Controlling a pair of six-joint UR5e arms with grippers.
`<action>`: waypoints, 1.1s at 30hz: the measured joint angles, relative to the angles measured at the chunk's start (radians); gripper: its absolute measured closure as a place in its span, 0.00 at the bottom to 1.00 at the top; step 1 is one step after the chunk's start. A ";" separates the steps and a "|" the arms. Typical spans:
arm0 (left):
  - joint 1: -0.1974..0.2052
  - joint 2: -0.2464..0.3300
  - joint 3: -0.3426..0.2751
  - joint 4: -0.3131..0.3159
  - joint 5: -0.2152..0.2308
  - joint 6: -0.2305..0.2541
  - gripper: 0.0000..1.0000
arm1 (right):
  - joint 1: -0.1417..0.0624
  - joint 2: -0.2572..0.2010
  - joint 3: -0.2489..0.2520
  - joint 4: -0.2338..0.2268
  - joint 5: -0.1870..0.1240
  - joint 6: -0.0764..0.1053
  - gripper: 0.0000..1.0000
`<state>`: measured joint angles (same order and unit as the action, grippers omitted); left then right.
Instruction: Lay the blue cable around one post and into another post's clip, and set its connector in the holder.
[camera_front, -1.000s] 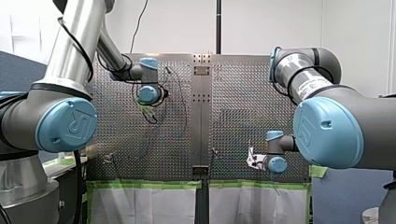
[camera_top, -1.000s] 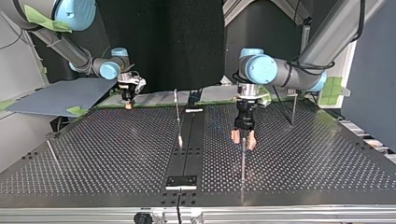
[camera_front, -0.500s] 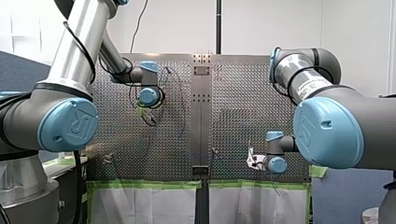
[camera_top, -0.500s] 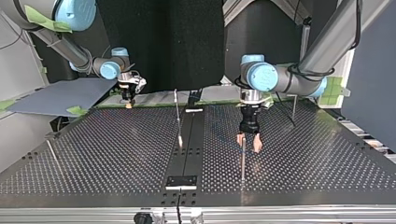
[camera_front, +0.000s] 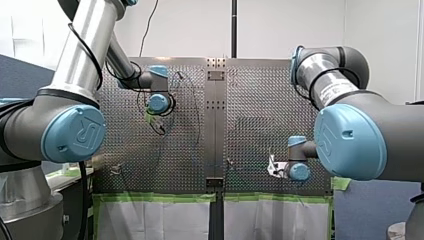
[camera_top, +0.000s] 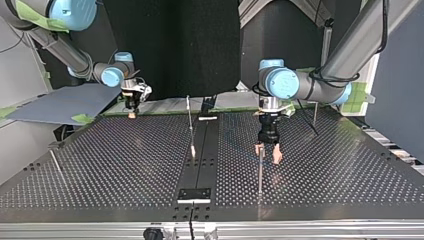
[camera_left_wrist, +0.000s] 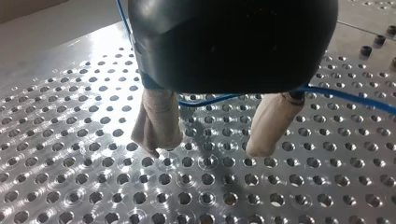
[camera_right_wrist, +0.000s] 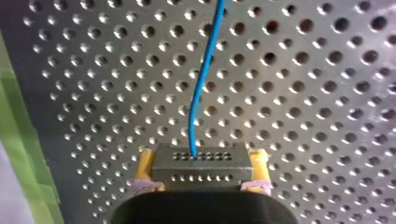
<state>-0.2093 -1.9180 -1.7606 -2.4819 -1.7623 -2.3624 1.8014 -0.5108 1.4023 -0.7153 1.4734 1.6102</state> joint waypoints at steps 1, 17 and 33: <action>0.000 0.000 0.000 0.001 0.000 0.001 0.01 | -0.001 -0.009 0.007 0.003 -0.002 0.000 1.00; 0.007 0.000 0.000 0.001 -0.007 0.012 0.01 | 0.032 -0.143 0.029 0.121 -0.003 0.081 1.00; 0.008 0.000 0.000 0.001 -0.006 0.014 0.01 | 0.066 -0.279 0.029 0.258 0.042 0.078 1.00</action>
<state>-0.2018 -1.9179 -1.7606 -2.4813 -1.7687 -2.3482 1.8674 -0.7894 1.4318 -0.4578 1.5155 1.6885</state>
